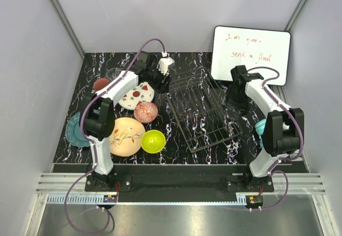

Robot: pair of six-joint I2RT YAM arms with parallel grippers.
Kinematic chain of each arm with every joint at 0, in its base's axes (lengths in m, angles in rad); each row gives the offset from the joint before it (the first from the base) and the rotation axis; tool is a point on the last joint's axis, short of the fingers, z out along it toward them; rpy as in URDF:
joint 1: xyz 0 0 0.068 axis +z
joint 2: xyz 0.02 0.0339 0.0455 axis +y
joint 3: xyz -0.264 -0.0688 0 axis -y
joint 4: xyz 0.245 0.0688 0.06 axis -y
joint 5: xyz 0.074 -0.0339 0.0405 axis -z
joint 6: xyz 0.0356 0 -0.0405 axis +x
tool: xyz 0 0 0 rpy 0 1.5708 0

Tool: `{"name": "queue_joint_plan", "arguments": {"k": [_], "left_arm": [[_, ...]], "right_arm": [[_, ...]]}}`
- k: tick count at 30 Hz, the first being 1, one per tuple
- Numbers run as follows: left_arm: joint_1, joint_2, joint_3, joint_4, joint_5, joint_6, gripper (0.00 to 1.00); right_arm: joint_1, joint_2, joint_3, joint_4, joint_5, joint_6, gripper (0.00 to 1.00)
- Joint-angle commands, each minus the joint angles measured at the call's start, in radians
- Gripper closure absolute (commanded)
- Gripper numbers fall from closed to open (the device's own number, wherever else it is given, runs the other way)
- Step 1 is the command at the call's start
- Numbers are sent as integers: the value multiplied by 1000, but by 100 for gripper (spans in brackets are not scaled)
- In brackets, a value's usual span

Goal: Load the mixed dishes into the dish rack

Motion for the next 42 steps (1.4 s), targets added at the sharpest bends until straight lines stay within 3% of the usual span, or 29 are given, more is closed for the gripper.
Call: {"name": "queue_joint_plan", "arguments": {"k": [1, 10, 14, 16, 23, 28, 35, 38, 42], "left_arm": [[-3, -73, -58, -125, 56, 55, 32], [-12, -138, -153, -167, 80, 44, 34], [-18, -155, -191, -190, 82, 37, 36], [-19, -165, -207, -208, 80, 29, 37], [-21, -201, -244, -228, 18, 11, 41], [2, -173, -98, -227, -27, 15, 41], [10, 17, 455, -297, 39, 0, 38], [10, 71, 565, -268, 94, -19, 34], [1, 162, 566, -207, 116, 10, 31]], "right_arm": [[-28, 78, 95, 87, 27, -24, 18], [-36, 279, 341, 107, -5, -62, 16], [-38, 378, 506, 79, -60, -64, 11], [-36, 399, 557, 96, -105, -67, 2], [-13, 479, 959, -51, -174, -108, 0], [22, 272, 834, -56, -97, -119, 0], [77, -181, 332, -53, -42, -42, 0], [77, -337, 162, -94, -19, 34, 0], [79, -443, -5, -128, -56, 143, 1]]}}
